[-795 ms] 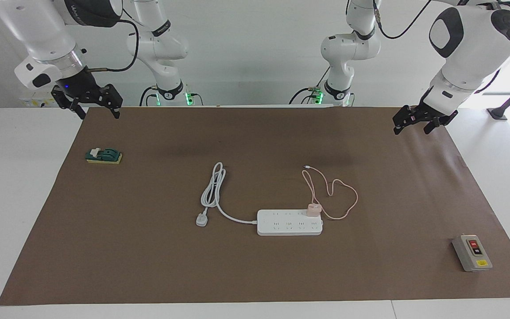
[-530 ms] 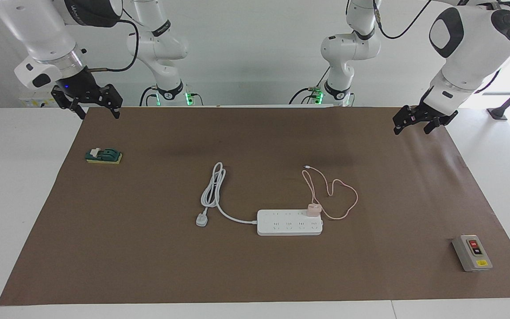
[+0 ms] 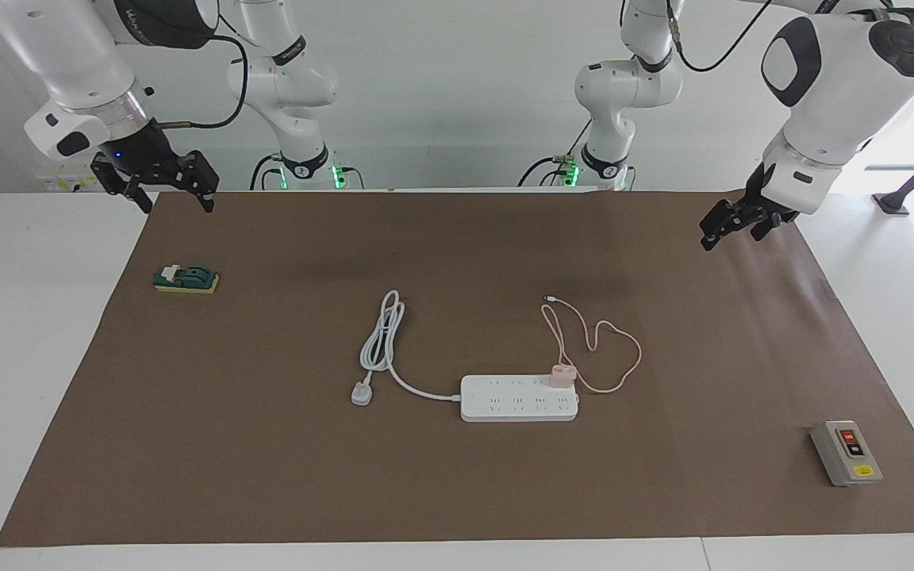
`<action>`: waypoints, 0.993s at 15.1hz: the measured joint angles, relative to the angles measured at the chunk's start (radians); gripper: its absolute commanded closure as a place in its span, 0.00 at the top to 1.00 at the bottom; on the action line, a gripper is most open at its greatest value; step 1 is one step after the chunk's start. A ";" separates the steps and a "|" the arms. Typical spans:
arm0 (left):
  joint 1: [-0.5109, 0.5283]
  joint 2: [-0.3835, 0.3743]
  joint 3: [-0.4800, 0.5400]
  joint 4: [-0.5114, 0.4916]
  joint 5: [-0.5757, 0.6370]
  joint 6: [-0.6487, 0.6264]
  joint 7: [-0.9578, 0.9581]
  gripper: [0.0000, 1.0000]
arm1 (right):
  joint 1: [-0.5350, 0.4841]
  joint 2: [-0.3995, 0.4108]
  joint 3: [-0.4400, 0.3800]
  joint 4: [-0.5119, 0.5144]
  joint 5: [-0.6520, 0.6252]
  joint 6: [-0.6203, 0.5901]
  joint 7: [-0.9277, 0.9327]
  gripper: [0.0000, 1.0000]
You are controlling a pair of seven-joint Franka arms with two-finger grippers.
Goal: Unplug charger and place it aside
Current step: 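Move both grippers in toward the white power strip, then grasp the pink charger with the left gripper while the right gripper holds the strip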
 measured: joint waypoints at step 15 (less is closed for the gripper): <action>-0.243 0.342 -0.006 0.015 -0.043 0.361 -1.282 1.00 | 0.266 0.341 0.018 -0.100 0.609 0.437 0.953 1.00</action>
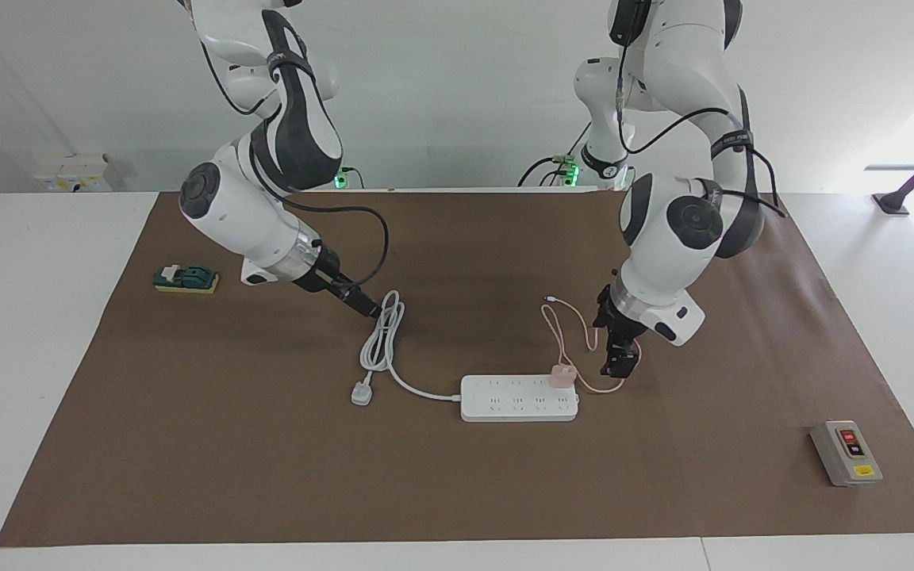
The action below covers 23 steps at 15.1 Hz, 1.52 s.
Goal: Unplug charger and place it aside
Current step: 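Grasp the pink charger with the left gripper while the right gripper holds the strip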
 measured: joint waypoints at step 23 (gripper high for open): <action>-0.073 0.089 0.008 0.031 0.067 0.100 -0.190 0.00 | 0.109 0.727 -0.006 0.713 0.431 -0.034 0.394 1.00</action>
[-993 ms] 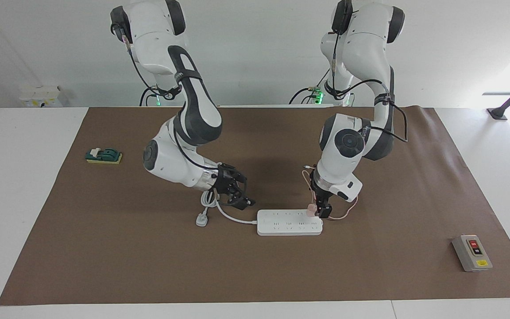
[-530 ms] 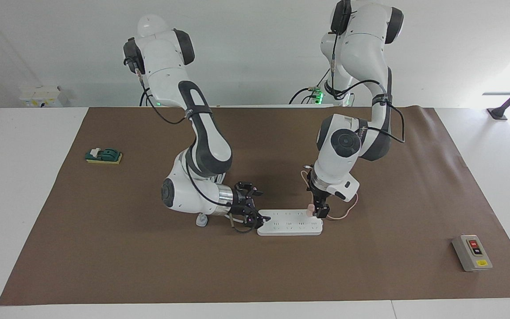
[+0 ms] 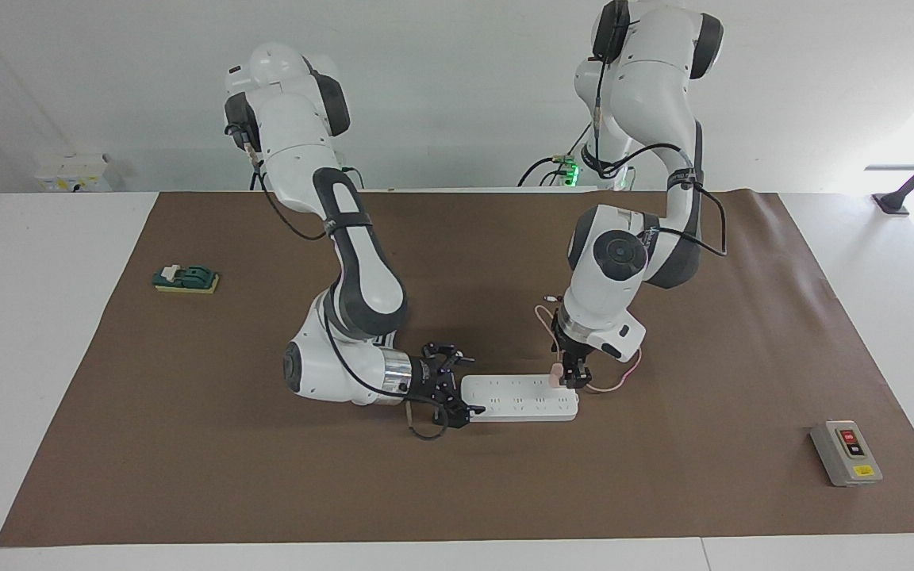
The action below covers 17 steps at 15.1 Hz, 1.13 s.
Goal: Unplug charger and place it aside
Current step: 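Grasp the pink charger with the left gripper while the right gripper holds the strip, then pull the pink charger out of the strip with the left gripper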
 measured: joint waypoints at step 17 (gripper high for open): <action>-0.001 0.001 -0.003 0.001 0.014 -0.002 0.008 0.00 | 0.013 0.039 0.003 0.018 0.000 0.043 0.001 0.37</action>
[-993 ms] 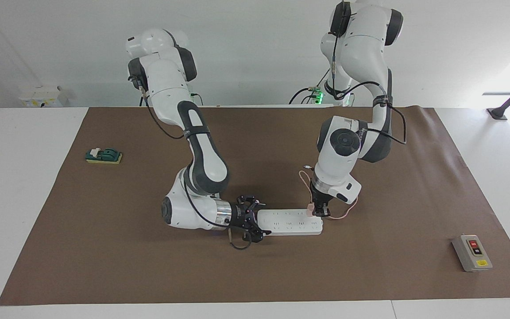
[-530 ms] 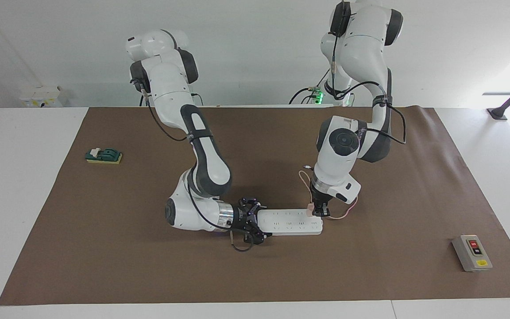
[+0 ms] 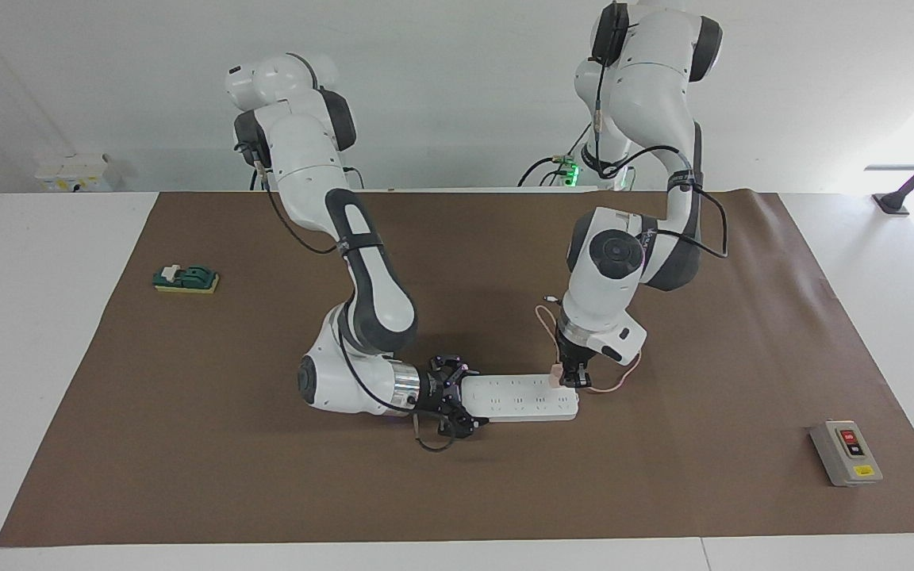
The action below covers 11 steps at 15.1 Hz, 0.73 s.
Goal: Unplug charger and place it aside
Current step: 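Pull the pink charger out of the strip with the left gripper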
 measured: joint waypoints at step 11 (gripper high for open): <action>0.034 -0.067 0.008 0.136 0.000 -0.249 0.114 0.00 | 0.001 0.000 -0.001 -0.001 0.000 0.004 0.000 0.42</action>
